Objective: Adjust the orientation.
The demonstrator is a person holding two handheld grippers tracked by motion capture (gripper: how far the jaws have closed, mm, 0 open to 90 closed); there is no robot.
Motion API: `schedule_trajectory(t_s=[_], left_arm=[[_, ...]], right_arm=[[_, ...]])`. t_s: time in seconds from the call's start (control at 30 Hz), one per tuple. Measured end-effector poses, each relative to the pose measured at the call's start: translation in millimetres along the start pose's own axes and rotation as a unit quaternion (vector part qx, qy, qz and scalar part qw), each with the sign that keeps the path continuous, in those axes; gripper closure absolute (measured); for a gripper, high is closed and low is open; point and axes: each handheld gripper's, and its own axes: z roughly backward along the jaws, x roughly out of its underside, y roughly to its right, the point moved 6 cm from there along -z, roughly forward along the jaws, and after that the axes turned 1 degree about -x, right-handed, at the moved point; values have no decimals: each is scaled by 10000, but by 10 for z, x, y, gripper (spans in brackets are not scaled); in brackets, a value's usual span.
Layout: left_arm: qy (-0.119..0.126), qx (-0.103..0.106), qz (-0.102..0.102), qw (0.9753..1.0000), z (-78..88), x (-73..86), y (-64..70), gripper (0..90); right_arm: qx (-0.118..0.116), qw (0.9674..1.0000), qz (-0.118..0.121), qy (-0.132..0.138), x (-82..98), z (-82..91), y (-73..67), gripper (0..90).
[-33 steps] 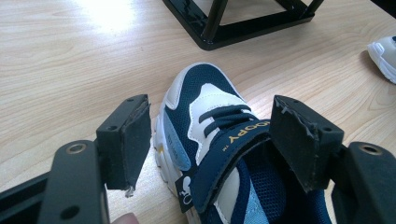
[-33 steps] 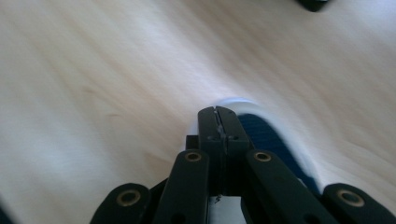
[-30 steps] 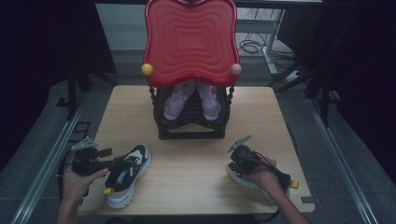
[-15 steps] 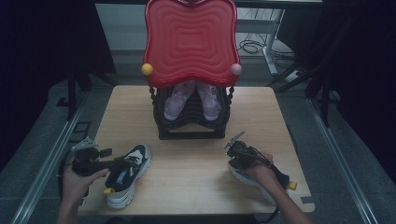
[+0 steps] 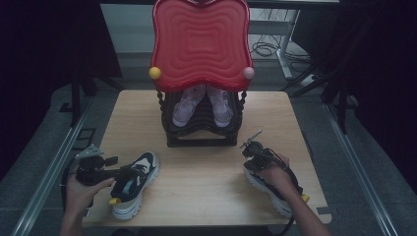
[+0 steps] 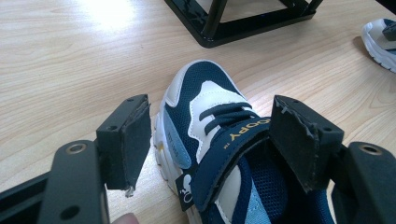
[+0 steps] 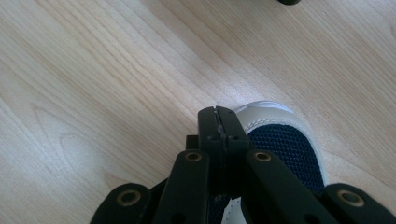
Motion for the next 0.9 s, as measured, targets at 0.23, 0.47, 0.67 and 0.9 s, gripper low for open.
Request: schedule_trajectory(t_s=[0.23,0.47,0.67,0.9], left_arm=[[-10,6,-15,10000,-2,1,2,302],[4,9,-21,10000,-2,-1,7,302],[21,9,-21,10000,9,-3,13,302],[20,2,-36,10000,22,-7,27,302]], right_arm=[[18,10000,-10,-16,-11,-5,12,898],[-173,9996,-32,220,-27,64,-32,897],[-402,9964,-34,740,-19,259,-92,896],[-680,9882,-55,1368,84,470,-112,893]])
